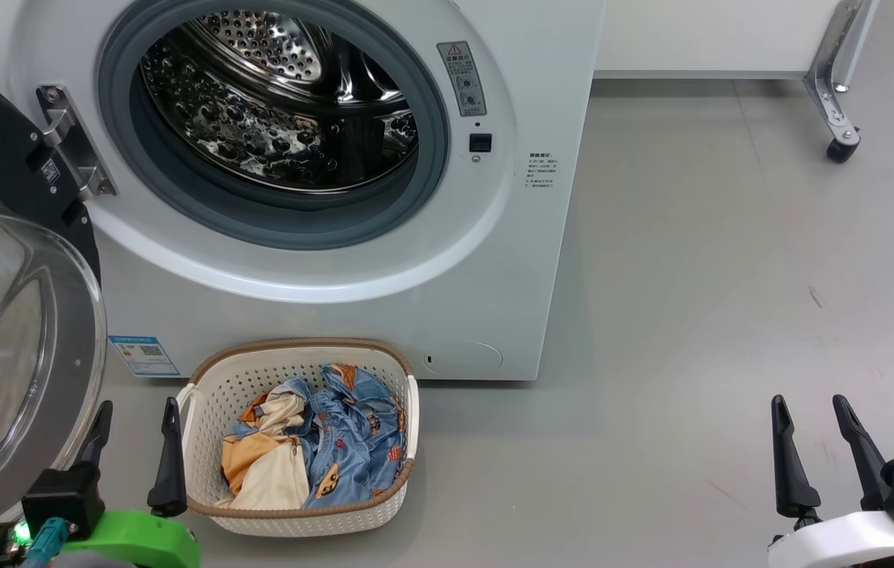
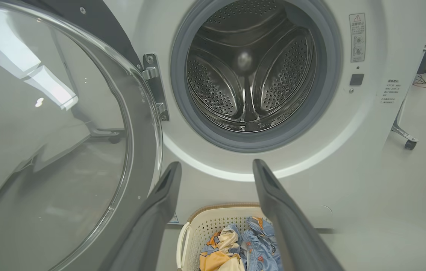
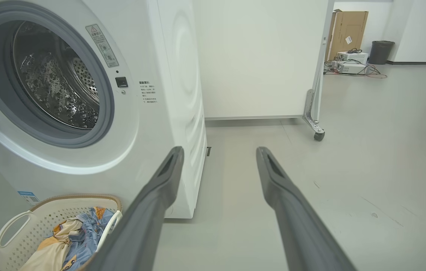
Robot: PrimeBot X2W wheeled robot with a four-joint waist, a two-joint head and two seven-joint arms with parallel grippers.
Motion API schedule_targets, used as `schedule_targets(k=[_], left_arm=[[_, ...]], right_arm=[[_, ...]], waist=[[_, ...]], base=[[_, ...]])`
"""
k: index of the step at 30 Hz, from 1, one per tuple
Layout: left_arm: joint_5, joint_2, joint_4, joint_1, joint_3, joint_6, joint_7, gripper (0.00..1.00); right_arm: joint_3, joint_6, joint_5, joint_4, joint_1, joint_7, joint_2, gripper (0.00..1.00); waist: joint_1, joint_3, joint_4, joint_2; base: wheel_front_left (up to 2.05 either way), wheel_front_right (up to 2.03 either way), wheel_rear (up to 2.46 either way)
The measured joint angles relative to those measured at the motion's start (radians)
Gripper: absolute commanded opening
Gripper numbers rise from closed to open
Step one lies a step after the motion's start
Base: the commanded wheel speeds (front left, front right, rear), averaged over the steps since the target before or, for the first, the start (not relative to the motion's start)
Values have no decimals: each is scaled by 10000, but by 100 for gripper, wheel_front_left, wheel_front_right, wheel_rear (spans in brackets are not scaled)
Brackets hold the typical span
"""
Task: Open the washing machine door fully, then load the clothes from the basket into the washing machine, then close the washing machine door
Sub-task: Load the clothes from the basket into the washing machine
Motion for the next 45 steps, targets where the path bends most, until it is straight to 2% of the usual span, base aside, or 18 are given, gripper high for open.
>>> schedule_targets(k=[18,39,45], left_arm=[[13,-12,6,-1,104,-6,0,100],[40,-84,13,0,15,-63,0,100],[21,-102,10,-3,-38,-98,0,100]], right_arm=[[-46,35,0,25,12,0,12,100],[-56,77,-17,-8,11,0,77,100],[-242,-12,207,-15,2,0,397,100]], waist=[[0,93,6,0],[0,481,12,0],[0,769,-32,0]], base=[[73,-73,0],[8,-8,0],[0,0,0]])
